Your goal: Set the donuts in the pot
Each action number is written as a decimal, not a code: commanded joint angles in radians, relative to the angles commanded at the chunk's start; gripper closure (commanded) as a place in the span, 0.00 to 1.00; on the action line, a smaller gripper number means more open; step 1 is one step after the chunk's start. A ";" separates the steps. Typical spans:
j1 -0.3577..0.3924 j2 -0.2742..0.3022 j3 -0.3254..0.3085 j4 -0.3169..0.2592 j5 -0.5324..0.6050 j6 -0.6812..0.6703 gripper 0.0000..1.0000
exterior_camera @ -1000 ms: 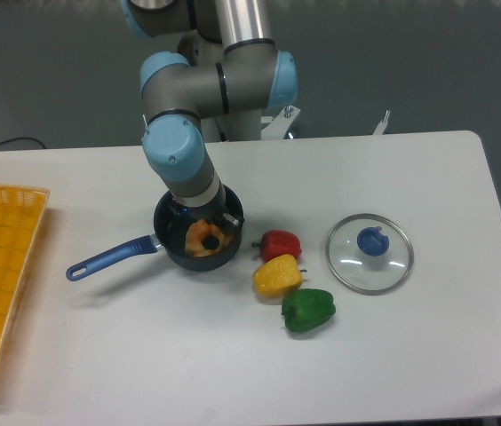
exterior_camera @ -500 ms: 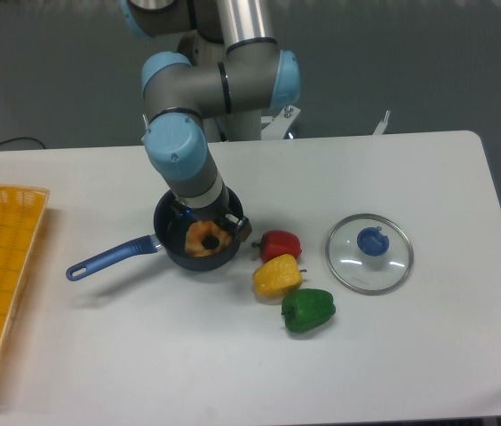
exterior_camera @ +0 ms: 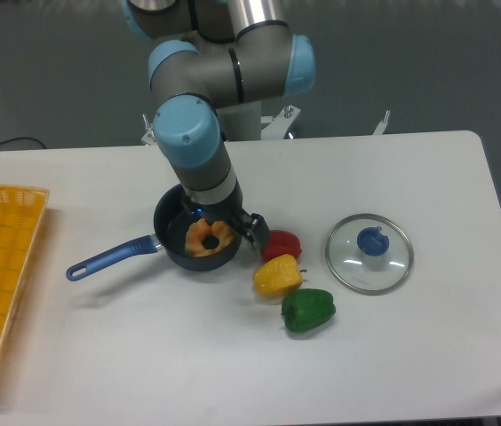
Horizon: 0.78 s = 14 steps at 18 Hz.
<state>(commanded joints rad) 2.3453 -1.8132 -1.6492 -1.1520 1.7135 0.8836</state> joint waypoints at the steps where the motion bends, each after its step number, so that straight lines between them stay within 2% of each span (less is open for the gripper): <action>1: 0.009 -0.008 0.024 -0.009 -0.008 0.000 0.00; 3: 0.025 -0.017 0.052 -0.063 -0.023 0.012 0.00; 6: 0.032 -0.011 0.057 -0.064 -0.046 0.112 0.00; 10: 0.097 -0.006 0.055 -0.075 -0.052 0.280 0.00; 14: 0.146 -0.008 0.052 -0.074 -0.054 0.298 0.00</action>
<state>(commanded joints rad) 2.4911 -1.8208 -1.5969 -1.2257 1.6598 1.1811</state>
